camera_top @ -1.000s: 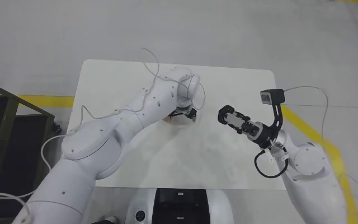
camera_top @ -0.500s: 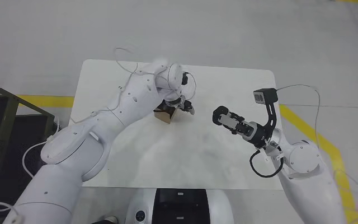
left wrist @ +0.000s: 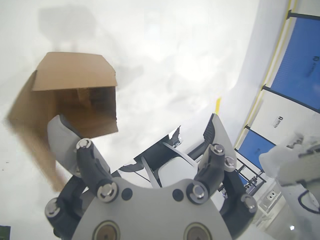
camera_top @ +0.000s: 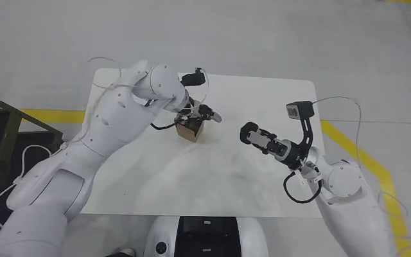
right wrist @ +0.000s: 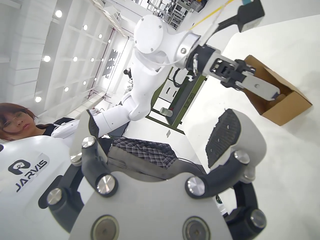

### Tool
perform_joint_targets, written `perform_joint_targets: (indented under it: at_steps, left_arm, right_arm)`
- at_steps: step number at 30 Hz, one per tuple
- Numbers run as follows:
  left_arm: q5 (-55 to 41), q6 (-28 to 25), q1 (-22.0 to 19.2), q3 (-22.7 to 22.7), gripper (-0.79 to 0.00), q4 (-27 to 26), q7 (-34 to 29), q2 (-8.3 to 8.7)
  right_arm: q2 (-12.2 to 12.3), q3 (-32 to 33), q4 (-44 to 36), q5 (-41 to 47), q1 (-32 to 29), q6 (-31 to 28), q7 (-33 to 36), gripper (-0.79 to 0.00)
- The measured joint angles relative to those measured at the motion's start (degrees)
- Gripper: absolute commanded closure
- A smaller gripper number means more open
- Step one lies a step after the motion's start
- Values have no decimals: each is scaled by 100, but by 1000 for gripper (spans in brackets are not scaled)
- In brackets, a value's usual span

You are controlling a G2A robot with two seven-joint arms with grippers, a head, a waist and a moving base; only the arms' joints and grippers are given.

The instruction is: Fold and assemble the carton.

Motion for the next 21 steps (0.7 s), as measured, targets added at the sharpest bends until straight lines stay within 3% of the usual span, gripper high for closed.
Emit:
perform_joint_targets:
  at_steps: [4, 11, 15, 21]
  left_arm:
    - [-406, 87, 335, -587, -785, -705, 88, 347]
    - [-760, 164, 982, -1829, -785, -1489, 172, 731]
    - [-348, 141, 1309, -2303, -785, -1619, 141, 928]
    - [-204, 176, 1674, -2952, -785, -1379, 185, 1153]
  right_arm:
    - [-3, -47, 17, -3, 35, -5, -10, -785]
    - [0, -83, 37, -40, 57, -4, 3, -785]
    - [3, -116, 52, -70, 63, -2, 51, -785]
    - [6, -184, 101, -119, 124, -23, 138, -785]
